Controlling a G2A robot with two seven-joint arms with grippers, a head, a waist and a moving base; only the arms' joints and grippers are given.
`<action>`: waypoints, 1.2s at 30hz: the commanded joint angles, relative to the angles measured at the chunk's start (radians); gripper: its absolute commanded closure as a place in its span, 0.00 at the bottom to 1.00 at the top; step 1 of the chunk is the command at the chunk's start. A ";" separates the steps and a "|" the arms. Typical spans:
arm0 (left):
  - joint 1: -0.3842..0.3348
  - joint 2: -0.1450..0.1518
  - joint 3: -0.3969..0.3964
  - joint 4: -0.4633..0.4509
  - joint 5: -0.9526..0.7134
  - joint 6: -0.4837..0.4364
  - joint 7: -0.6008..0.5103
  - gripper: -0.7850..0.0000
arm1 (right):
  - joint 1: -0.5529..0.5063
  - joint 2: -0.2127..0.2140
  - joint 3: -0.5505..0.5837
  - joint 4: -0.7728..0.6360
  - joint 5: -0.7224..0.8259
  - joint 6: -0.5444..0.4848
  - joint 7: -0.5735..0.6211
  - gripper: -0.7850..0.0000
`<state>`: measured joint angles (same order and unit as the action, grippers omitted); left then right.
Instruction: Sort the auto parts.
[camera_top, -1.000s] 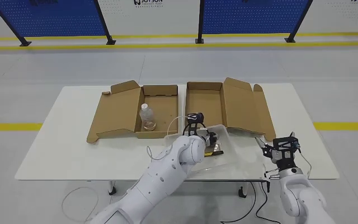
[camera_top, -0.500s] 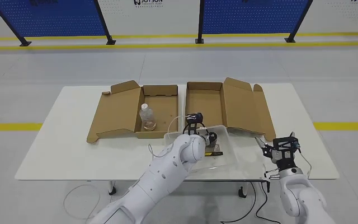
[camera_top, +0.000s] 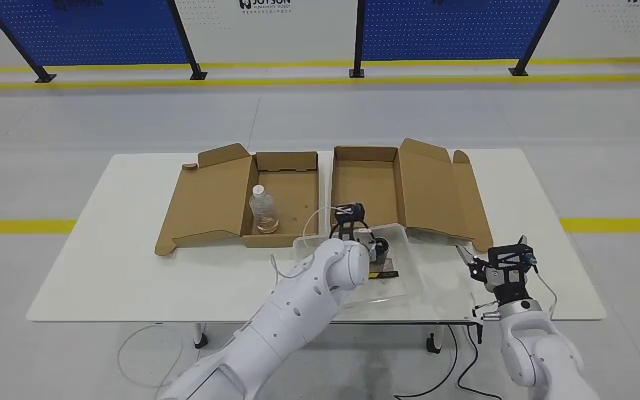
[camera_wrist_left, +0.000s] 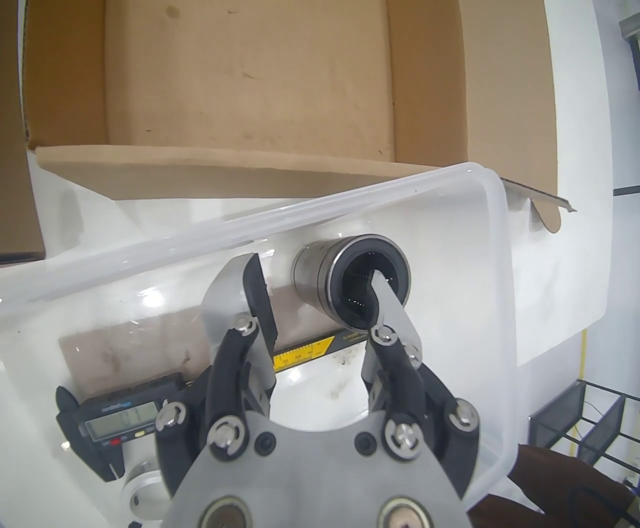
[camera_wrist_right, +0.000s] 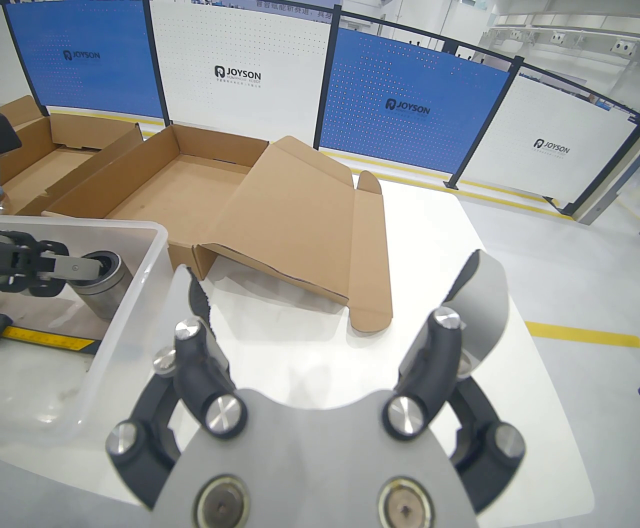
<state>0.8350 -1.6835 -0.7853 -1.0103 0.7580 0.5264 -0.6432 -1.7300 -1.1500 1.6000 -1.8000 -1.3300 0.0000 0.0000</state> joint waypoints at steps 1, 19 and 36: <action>-0.001 -0.001 0.002 0.000 0.005 0.000 -0.013 0.56 | 0.000 0.000 0.000 0.000 0.000 0.000 0.000 0.00; 0.036 0.019 -0.008 -0.079 0.104 0.012 -0.170 0.64 | 0.000 0.000 0.000 0.000 0.000 0.000 0.000 0.00; 0.047 0.014 -0.007 -0.079 0.120 -0.024 -0.175 0.67 | 0.000 0.000 0.000 0.000 0.000 0.000 0.000 0.00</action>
<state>0.8809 -1.6692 -0.7924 -1.0893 0.8775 0.5055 -0.8213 -1.7300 -1.1500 1.6000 -1.8000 -1.3300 0.0000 0.0000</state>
